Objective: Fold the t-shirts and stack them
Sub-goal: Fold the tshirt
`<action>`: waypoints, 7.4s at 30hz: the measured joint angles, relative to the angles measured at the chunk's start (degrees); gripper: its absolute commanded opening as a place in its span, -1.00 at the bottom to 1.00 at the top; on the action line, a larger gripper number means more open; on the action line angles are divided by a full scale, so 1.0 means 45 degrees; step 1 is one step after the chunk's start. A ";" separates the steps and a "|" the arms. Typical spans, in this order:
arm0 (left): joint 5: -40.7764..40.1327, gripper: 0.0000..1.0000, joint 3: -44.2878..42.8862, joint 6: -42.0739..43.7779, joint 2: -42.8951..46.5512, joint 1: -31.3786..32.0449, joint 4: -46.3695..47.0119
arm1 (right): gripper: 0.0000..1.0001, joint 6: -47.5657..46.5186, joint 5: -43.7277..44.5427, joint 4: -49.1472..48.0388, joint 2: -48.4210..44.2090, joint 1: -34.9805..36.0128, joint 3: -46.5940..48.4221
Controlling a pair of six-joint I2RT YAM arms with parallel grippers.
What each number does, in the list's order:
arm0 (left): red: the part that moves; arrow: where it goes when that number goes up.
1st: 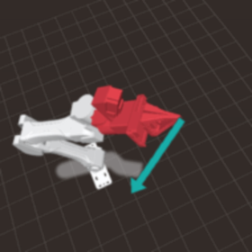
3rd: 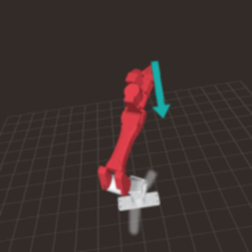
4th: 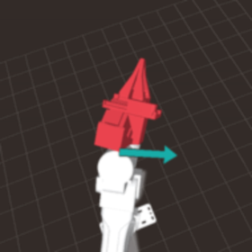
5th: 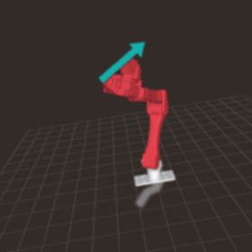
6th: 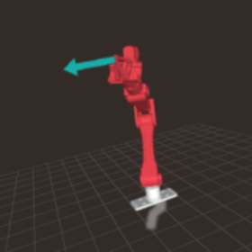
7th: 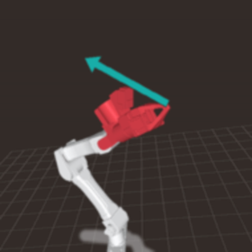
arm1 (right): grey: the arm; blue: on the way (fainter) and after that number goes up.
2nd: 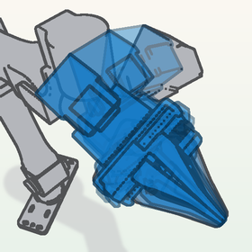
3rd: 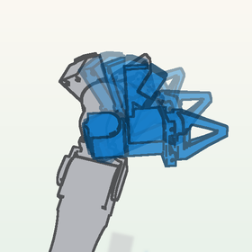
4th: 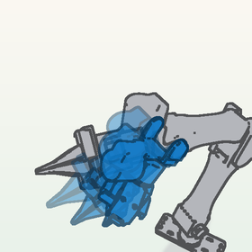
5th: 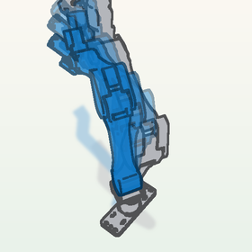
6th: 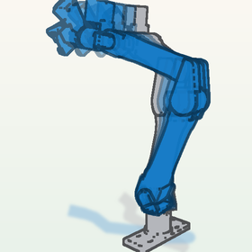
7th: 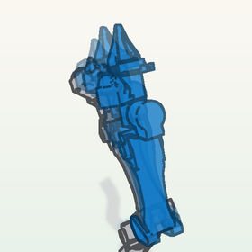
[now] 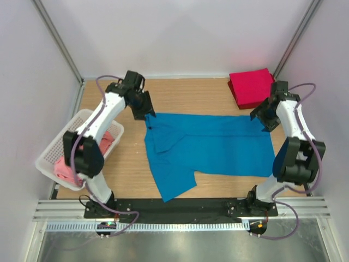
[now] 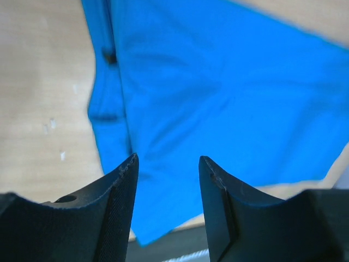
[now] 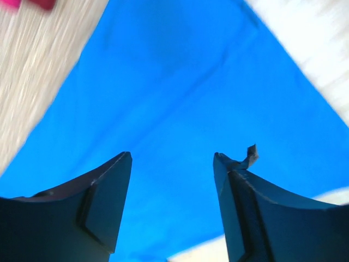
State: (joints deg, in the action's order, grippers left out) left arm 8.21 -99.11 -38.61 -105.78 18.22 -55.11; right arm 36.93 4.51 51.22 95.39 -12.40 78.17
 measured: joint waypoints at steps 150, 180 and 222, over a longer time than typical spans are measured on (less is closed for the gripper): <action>-0.3007 -1.00 0.9447 -0.1957 0.6640 0.9972 0.0534 | -0.98 0.2778 0.3245 -0.2045 -0.5158 -0.5999 -0.9476; -0.2458 -0.99 0.3526 0.1462 0.1953 0.4012 -0.0811 | -0.98 0.1841 0.2123 -0.0427 -0.0806 -0.3993 -0.4041; -0.2166 -0.22 -0.1122 0.3045 -0.2754 0.1753 -0.2331 | -0.53 0.1870 -0.0117 -0.1418 0.3589 -0.2997 -0.0063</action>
State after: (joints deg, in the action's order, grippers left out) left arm -1.54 -104.16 -24.91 -118.17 26.11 -65.60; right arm 45.34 3.99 44.84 111.55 -25.89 77.89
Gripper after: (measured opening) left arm 0.307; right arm 0.130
